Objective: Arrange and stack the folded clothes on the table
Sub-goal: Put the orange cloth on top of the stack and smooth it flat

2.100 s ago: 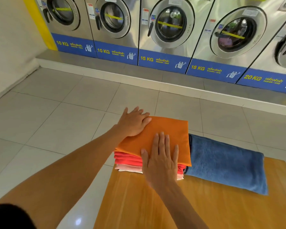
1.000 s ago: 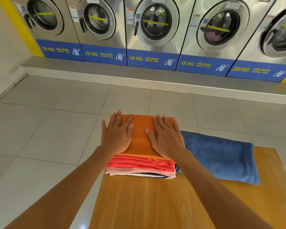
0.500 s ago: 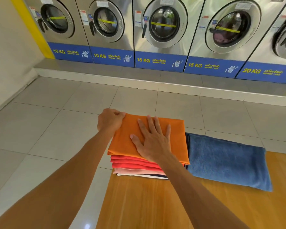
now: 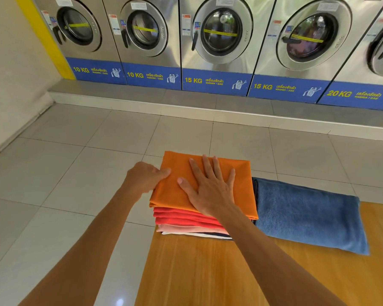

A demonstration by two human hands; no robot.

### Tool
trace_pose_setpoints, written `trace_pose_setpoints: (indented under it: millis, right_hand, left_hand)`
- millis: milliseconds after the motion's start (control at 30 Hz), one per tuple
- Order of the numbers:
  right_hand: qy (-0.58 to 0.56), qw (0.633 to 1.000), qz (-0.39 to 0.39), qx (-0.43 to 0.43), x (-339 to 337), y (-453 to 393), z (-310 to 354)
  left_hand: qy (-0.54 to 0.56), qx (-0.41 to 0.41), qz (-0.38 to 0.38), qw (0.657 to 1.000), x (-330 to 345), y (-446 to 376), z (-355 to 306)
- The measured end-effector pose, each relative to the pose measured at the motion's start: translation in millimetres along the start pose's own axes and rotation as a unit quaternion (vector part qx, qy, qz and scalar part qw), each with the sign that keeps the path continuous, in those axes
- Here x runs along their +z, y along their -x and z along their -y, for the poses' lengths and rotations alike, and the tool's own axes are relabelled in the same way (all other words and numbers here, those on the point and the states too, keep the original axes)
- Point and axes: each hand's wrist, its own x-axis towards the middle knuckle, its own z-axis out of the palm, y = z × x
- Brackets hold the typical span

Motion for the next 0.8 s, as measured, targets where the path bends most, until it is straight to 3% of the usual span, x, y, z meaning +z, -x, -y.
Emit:
trace_pose_setpoints:
  millis: [100,200,333,567,667,733,800]
  right_hand:
    - [0.009,1.0,0.011,0.007,-1,3,6]
    - [0.016,1.0,0.02,0.012,-2,3,10]
    - [0.02,0.999,0.031,0.018,-2,2,11]
    - [0.008,0.999,0.021,0.032,-13,22,-6]
    - [-0.004,0.992,-0.025,0.123,-27,38,-24]
    - [-0.025,0.978,-0.084,0.189,-39,53,-37]
    - [-0.087,0.955,-0.123,0.255,-53,68,-49]
  left_hand:
    - [0.114,-0.018,0.005,0.993,-8,11,11]
    - [0.118,-0.001,-0.023,0.993,-13,19,13]
    - [0.041,-0.029,0.088,0.995,-15,40,16]
    - [0.149,-0.053,0.078,0.984,-25,47,22]
    - [0.039,0.002,-0.009,0.999,-21,46,18]
    - [-0.052,0.084,-0.144,0.985,-13,49,8]
    - [-0.032,0.159,-0.216,0.963,2,56,-11]
